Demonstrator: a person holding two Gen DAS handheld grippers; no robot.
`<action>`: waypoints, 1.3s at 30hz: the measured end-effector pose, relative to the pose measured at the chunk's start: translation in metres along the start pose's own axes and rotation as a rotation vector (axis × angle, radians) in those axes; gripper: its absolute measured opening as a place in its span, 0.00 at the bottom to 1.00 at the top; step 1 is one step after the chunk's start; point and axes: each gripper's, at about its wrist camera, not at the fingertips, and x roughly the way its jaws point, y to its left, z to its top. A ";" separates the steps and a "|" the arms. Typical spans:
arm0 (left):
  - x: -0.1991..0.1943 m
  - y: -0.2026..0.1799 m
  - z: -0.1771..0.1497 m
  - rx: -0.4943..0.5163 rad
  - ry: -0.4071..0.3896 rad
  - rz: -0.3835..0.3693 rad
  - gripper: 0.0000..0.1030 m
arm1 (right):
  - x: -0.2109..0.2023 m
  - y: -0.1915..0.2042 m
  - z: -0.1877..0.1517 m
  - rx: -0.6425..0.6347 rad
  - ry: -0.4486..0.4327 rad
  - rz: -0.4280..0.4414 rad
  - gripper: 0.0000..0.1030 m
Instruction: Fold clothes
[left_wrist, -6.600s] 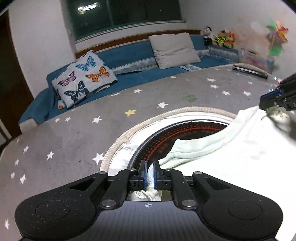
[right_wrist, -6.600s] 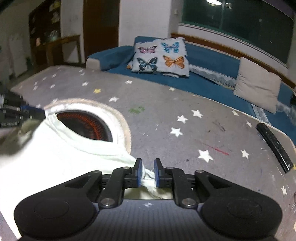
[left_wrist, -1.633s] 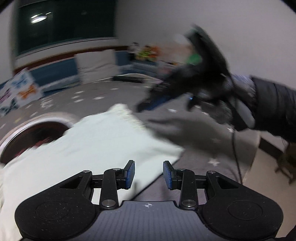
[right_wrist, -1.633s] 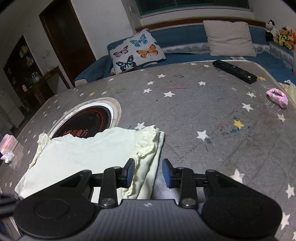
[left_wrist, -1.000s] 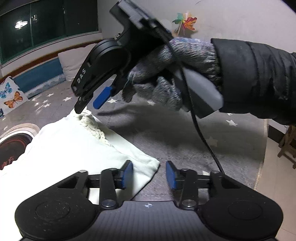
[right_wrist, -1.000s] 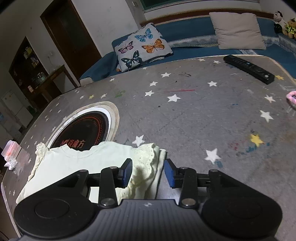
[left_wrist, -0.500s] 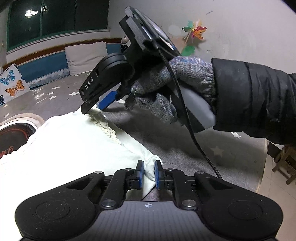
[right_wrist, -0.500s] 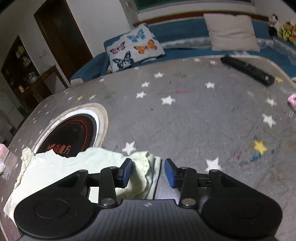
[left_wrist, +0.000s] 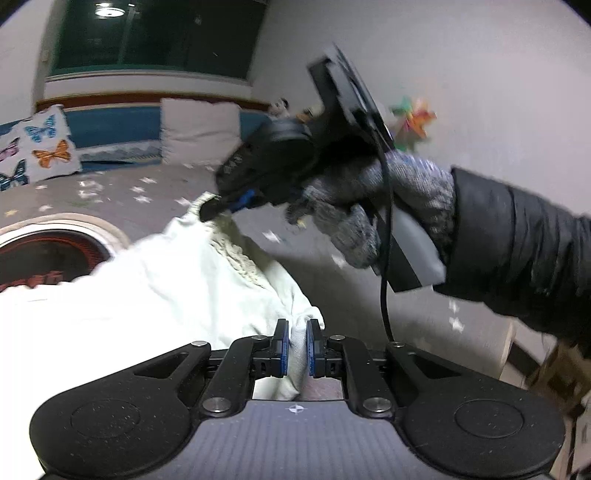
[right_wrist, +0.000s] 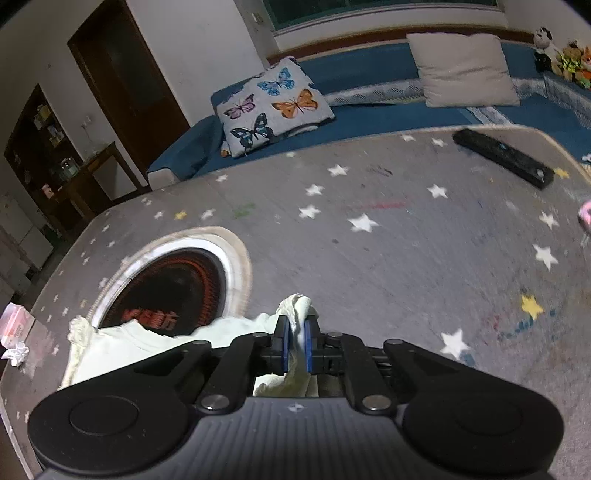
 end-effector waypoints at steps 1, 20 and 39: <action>-0.010 0.005 0.001 -0.021 -0.021 0.006 0.10 | -0.002 0.009 0.004 -0.009 -0.005 0.000 0.07; -0.161 0.112 -0.034 -0.370 -0.262 0.216 0.10 | 0.060 0.218 0.016 -0.194 0.013 0.086 0.07; -0.211 0.144 -0.093 -0.567 -0.220 0.344 0.12 | 0.094 0.289 -0.023 -0.250 0.076 0.265 0.16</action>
